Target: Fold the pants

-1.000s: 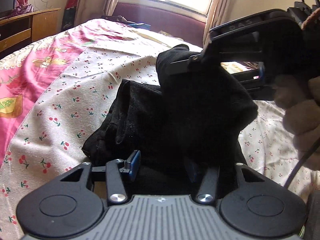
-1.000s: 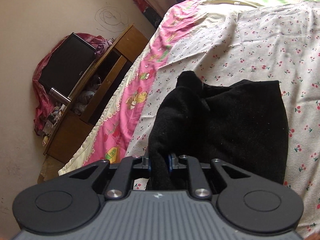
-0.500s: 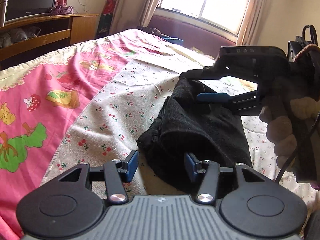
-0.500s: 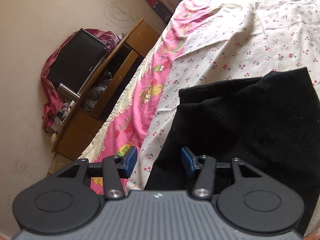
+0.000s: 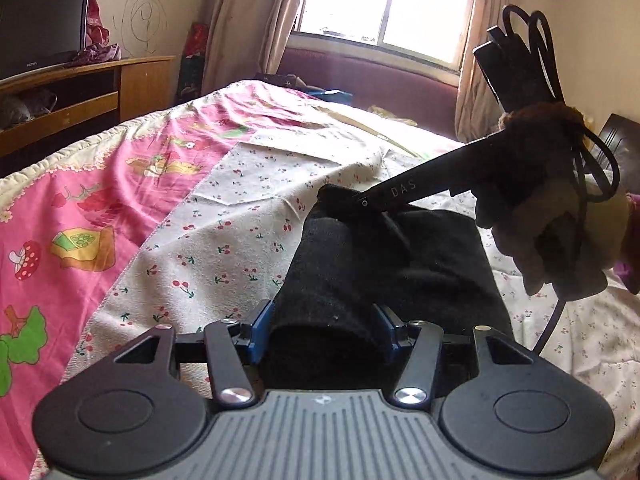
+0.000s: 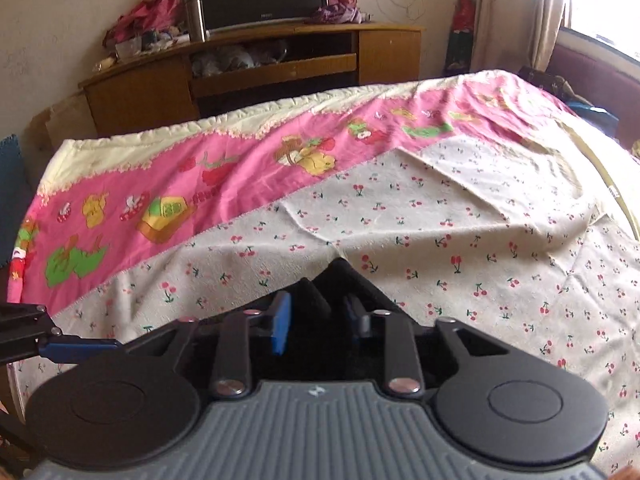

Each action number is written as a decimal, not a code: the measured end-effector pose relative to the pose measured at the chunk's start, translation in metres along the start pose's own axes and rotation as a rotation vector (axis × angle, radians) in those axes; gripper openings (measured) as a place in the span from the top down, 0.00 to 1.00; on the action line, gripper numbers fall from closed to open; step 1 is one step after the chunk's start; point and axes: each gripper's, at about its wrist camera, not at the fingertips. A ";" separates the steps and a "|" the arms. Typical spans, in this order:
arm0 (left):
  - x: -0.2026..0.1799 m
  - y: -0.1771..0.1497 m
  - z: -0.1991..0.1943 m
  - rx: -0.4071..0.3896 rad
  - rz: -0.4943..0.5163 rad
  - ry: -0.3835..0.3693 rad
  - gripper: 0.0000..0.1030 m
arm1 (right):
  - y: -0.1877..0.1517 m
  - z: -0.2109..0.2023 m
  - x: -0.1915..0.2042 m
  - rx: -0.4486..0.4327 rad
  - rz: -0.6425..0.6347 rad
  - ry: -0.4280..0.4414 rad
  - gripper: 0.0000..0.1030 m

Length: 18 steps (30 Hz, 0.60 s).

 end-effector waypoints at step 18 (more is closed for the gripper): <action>0.006 0.017 -0.047 -0.131 0.047 0.140 0.16 | -0.052 -0.056 -0.006 -0.352 0.173 -0.051 0.93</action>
Point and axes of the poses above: each gripper's, at about its wrist camera, not at the fingertips, and z roughly the way its jaws point, x to its left, y to its top, and after that the axes turned 1 degree about y, right-handed
